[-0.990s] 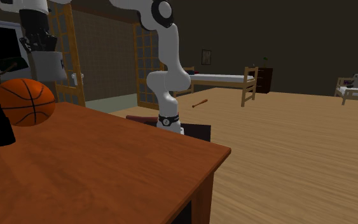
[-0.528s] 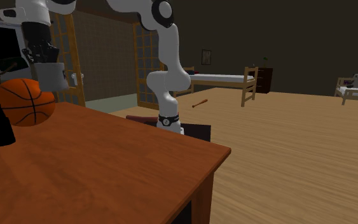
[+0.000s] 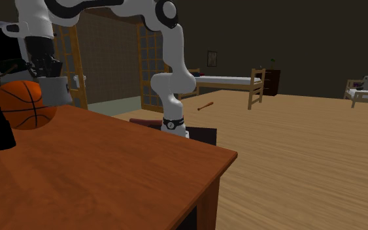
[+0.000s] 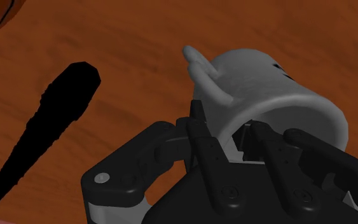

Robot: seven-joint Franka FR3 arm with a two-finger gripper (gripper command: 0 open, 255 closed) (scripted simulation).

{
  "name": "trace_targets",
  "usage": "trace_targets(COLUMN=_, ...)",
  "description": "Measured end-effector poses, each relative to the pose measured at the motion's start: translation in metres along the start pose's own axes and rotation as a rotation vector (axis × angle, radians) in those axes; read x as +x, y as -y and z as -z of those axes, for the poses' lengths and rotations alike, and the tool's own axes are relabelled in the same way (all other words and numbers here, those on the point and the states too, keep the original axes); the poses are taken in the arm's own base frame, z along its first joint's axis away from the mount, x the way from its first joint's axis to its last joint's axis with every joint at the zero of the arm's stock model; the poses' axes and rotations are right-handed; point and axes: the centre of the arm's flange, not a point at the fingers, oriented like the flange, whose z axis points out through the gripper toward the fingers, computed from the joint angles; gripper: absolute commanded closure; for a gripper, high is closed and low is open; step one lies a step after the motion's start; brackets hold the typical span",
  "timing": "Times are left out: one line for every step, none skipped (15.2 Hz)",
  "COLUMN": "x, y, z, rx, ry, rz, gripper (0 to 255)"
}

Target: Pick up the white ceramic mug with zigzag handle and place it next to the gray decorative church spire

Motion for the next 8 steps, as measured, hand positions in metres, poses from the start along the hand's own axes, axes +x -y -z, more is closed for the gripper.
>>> trace_targets(x=-0.001, y=0.0, z=-0.005, rx=0.0, ry=0.0, rz=0.0, gripper=255)
trace_targets(x=-0.002, y=0.0, z=-0.011, rx=0.0, ry=0.0, rz=0.0, gripper=255)
trace_targets(x=-0.003, y=0.0, z=-0.016, rx=0.0, ry=0.0, rz=0.0, gripper=255)
trace_targets(x=-0.004, y=0.0, z=-0.022, rx=0.0, ry=0.0, rz=0.0, gripper=255)
trace_targets(x=-0.004, y=0.0, z=-0.026, rx=0.0, ry=0.0, rz=0.0, gripper=255)
trace_targets(x=-0.005, y=0.0, z=-0.031, rx=0.0, ry=0.0, rz=0.0, gripper=255)
trace_targets(x=-0.005, y=-0.001, z=-0.037, rx=0.0, ry=0.0, rz=0.0, gripper=255)
trace_targets(x=-0.005, y=-0.002, z=-0.042, rx=0.0, ry=0.0, rz=0.0, gripper=255)
